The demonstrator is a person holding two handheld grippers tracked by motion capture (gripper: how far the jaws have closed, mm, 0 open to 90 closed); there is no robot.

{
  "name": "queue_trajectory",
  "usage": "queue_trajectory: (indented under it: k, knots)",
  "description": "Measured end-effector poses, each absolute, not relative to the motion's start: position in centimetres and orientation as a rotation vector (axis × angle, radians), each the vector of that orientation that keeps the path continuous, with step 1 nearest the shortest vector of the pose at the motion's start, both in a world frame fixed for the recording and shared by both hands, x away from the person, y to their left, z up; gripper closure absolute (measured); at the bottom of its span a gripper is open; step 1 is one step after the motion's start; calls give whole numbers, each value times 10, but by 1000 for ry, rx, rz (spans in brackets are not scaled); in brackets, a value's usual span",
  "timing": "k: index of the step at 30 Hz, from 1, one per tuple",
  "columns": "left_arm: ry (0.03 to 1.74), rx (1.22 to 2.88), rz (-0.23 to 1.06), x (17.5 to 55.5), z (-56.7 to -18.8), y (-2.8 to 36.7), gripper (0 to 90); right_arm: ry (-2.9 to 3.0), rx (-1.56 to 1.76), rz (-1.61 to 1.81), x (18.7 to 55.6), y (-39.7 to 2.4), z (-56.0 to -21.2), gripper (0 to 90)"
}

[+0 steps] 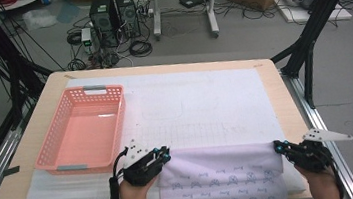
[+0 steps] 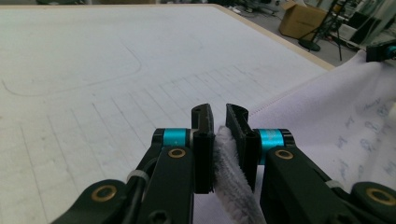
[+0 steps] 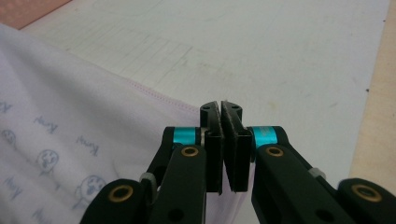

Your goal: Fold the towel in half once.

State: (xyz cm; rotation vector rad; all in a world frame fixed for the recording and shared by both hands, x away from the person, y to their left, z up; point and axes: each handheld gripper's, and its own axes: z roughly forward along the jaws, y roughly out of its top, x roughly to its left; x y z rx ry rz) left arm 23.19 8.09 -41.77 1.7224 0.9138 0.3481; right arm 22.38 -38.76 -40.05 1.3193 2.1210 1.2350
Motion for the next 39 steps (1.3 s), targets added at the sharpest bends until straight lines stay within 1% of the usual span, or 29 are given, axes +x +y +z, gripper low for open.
queue_trajectory:
  k: [6, 9, 13, 14, 16, 17, 20, 21, 23, 26, 30, 32, 34, 36, 37, 38, 39]
  knots:
    - [899, 1776, 285, 206, -428, 82, 813, 2153, 1329, 1217, 194, -393, -409, 873]
    - [907, 1803, 255, 200, -434, 82, 803, 2169, 1359, 1211, 183, -395, -416, 874]
    - [929, 1857, 212, 194, -447, 80, 776, 2252, 1395, 1108, 175, -392, -428, 869]
    - [943, 1862, 199, 195, -449, 80, 748, 2267, 1405, 1081, 173, -392, -431, 854]
    - [966, 1838, 201, 198, -447, 81, 602, 2243, 1440, 1074, 172, -393, -431, 664]
    - [968, 1825, 205, 200, -446, 82, 549, 2198, 1479, 1102, 172, -396, -428, 638]
    - [987, 1767, 253, 212, -437, 86, 474, 2123, 1480, 1160, 178, -400, -419, 634]
    - [994, 1755, 270, 218, -435, 88, 470, 2123, 1467, 1158, 183, -399, -419, 660]
    - [1015, 1739, 264, 227, -434, 91, 455, 2153, 1440, 1151, 193, -395, -421, 686]
    - [1033, 1715, 270, 238, -433, 95, 451, 2160, 1435, 1159, 210, -387, -425, 670]
    - [1071, 1752, 278, 250, -441, 94, 451, 2215, 1410, 1106, 232, -375, -431, 716]
    - [1102, 1776, 257, 255, -446, 94, 455, 2222, 1429, 1079, 242, -374, -439, 707]
    - [1126, 1787, 243, 257, -450, 94, 456, 2194, 1437, 1090, 245, -377, -444, 764]
    - [1140, 1790, 235, 258, -454, 95, 455, 2123, 1441, 1042, 243, -383, -446, 792]
    - [1147, 1792, 221, 258, -454, 96, 454, 2103, 1460, 1037, 242, -385, -445, 769]
    - [1155, 1782, 223, 258, -454, 96, 442, 2088, 1471, 1036, 240, -386, -444, 699]
    - [1156, 1784, 223, 259, -454, 97, 441, 2073, 1474, 1025, 237, -388, -443, 668]
